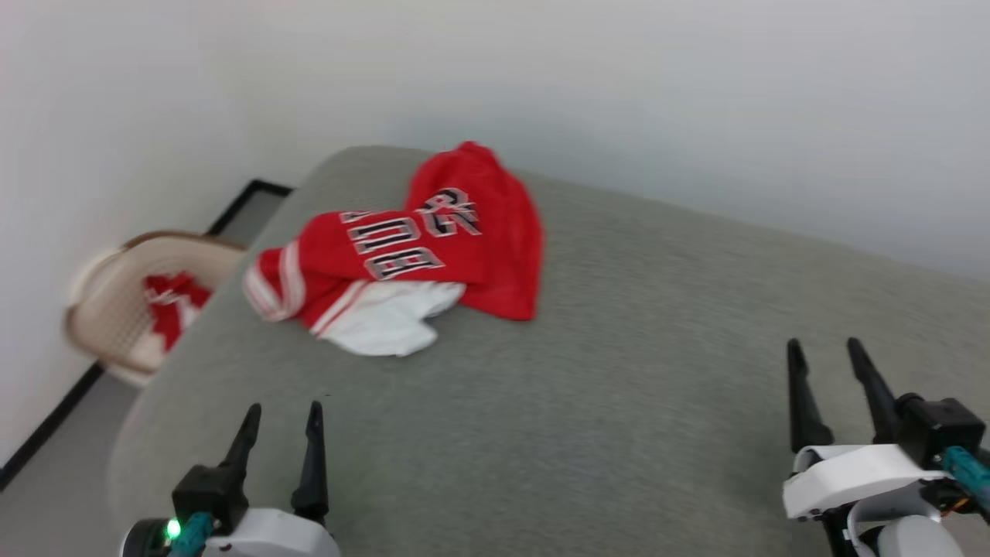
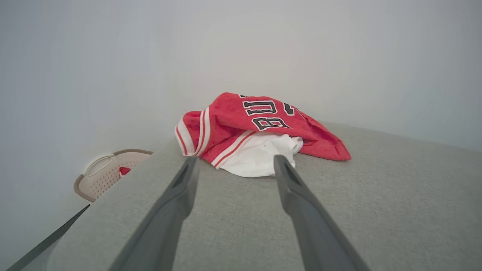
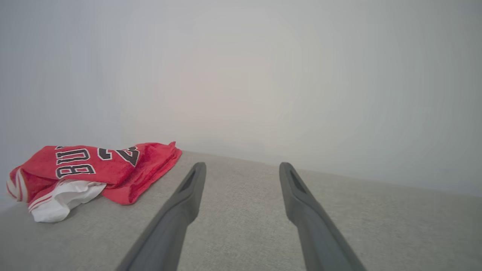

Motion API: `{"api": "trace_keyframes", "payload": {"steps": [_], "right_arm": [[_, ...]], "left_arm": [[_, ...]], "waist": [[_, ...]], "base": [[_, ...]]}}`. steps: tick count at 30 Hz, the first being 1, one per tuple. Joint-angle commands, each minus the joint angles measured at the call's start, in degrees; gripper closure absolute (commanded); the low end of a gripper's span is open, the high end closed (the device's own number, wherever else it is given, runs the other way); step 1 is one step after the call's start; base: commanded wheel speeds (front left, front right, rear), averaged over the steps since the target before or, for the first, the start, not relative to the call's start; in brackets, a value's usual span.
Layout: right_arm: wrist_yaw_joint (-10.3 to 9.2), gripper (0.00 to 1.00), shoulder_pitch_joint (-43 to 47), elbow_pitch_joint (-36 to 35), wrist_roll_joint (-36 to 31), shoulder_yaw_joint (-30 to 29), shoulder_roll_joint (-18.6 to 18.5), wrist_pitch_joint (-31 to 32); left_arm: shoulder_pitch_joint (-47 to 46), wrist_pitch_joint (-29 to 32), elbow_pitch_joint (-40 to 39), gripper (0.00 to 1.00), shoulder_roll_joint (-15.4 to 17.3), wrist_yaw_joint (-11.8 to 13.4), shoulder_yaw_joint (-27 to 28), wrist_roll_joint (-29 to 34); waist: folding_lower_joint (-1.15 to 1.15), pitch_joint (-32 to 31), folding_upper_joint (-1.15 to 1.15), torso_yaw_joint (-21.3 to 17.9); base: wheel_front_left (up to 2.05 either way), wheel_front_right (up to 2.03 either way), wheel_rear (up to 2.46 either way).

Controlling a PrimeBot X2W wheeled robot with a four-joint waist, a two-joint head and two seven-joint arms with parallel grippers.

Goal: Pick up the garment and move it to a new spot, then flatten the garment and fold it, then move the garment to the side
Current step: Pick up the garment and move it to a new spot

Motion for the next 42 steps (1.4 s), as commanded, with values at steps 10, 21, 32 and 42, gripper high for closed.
{"api": "trace_keyframes", "payload": {"steps": [10,21,32,42], "right_arm": [[-0.06,0.00,-6.1,3.8,2.2,10.5,0.3,-0.2],[-0.06,0.00,-11.1,6.7,4.9,17.7,0.3,-0.2],[-0.06,0.00,-5.5,2.6,2.5,10.3,-0.4,-0.2],[-0.06,0.00,-6.2,-0.8,0.8,7.4,-0.1,-0.2]], "left_arm": [[4.6,0.0,-6.1,0.00,-0.7,4.8,2.6,-3.6],[7.5,0.0,-10.1,0.00,-0.7,8.3,0.7,-7.8],[-5.1,0.0,-1.7,0.00,3.5,0.5,-4.2,-1.5],[-27.3,0.0,11.7,0.00,14.4,-1.5,-8.1,-4.8]], "waist": [[0.00,2.9,0.00,10.6],[0.00,4.7,0.00,11.1],[0.00,5.9,0.00,7.0],[0.00,13.1,0.00,-8.0]], "base": [[0.00,0.00,0.00],[-0.02,-0.02,-0.02],[0.00,0.00,0.00],[0.00,0.00,0.00]]}}
